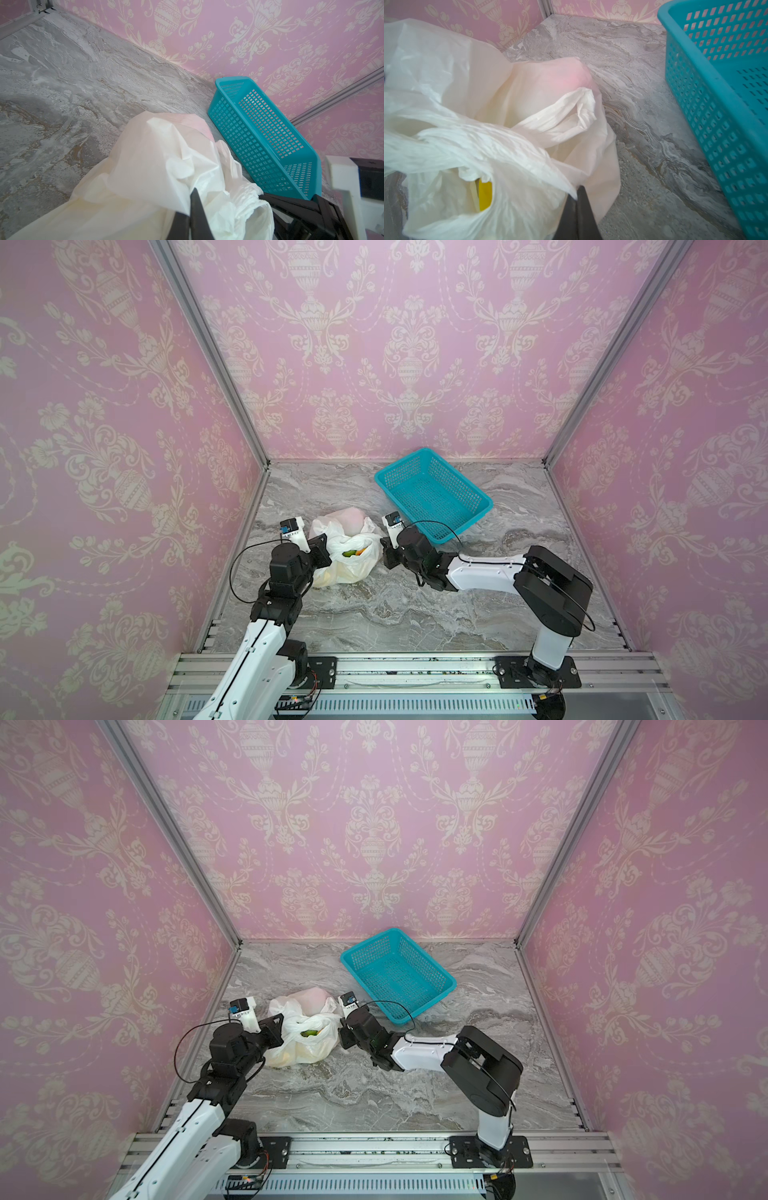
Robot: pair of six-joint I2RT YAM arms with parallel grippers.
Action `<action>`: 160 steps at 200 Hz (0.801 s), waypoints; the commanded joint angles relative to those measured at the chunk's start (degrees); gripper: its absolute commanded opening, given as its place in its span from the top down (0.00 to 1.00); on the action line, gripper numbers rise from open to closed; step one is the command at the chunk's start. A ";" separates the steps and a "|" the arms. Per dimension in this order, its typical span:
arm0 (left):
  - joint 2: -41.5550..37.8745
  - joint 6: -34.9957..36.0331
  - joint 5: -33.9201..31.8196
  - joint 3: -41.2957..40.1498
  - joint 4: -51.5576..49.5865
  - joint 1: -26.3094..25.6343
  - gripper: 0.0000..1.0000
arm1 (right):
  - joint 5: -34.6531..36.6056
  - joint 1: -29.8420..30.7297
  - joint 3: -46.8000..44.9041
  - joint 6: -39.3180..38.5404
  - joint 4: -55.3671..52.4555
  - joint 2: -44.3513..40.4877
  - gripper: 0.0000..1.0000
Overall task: Untie the knot of the plastic bag and take out the fruit
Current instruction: Untie the plastic bag at the middle-left of the table.
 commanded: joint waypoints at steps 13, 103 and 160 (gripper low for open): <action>-1.14 2.00 -5.42 2.11 -3.06 -0.15 1.00 | 3.98 -1.60 -4.03 2.81 4.39 -3.53 1.00; -2.53 -0.51 -9.28 1.38 -6.39 3.23 1.00 | 10.18 -2.92 -15.06 7.19 16.24 -9.18 1.00; -1.97 -3.02 -6.14 0.31 -5.69 7.42 1.00 | 12.91 -3.04 -18.22 9.38 19.56 -10.42 1.00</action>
